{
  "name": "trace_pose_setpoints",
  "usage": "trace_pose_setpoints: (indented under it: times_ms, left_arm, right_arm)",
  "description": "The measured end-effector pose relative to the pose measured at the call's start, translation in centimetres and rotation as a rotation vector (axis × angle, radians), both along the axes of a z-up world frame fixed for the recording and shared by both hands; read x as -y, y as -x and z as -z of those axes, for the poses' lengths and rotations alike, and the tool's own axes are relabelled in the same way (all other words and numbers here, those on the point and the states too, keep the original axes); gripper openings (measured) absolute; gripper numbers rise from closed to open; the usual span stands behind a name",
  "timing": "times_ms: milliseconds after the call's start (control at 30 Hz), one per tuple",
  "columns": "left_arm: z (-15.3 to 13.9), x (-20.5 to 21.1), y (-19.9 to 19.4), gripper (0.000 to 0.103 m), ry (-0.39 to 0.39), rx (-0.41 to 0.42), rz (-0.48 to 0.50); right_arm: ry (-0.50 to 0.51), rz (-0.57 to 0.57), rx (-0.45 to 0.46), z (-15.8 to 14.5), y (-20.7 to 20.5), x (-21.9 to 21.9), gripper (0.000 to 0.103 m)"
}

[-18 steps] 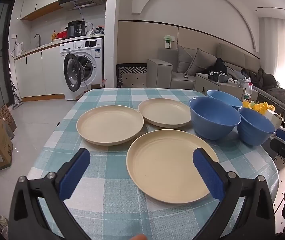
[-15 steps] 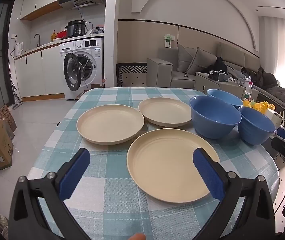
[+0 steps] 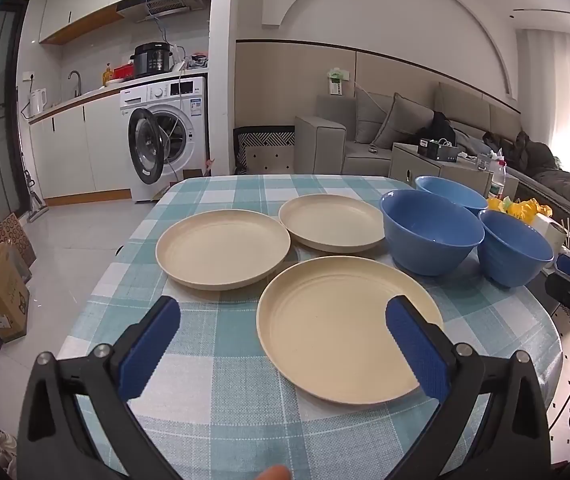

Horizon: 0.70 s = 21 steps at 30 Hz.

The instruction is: Organize plates and bowls

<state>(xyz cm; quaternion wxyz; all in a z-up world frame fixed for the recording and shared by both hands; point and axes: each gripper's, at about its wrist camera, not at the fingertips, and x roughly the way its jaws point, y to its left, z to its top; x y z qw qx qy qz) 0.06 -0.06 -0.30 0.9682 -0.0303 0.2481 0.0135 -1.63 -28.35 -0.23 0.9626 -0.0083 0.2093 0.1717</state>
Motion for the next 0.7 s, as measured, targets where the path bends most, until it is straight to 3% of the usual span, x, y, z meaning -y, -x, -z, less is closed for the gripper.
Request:
trace_pose_setpoints:
  times_ms: [700]
  left_arm:
    - [-0.40,0.18,0.21,0.103,-0.029,0.006,0.001]
  right_arm:
    - [-0.001,-0.002,-0.012,-0.14,-0.01,0.41,0.103]
